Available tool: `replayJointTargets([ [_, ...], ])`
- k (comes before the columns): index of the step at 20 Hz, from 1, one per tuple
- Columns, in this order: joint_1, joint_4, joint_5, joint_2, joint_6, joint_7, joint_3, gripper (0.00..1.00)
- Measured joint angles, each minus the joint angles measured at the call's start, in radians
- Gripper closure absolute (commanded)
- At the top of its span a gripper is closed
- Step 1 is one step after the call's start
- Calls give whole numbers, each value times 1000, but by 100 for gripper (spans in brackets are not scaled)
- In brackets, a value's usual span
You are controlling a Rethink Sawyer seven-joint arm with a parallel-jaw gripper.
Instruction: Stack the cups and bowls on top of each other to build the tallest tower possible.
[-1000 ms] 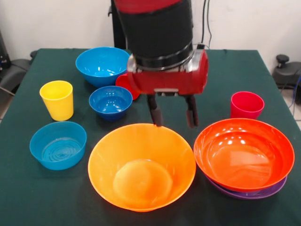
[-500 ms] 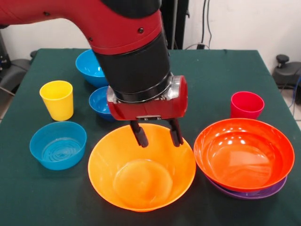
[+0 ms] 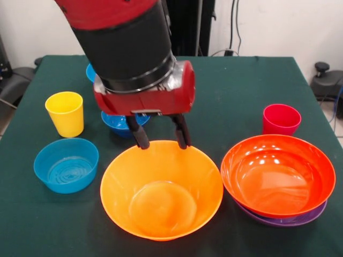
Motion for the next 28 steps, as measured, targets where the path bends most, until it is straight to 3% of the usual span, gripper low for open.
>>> replayJointTargets([
  [12,-20,-57,-9,-14,19,-57,0,0],
  [20,-58,-142,-49,48,19,-222,5,0],
  [28,-111,-134,-53,86,-27,-323,5,0],
])
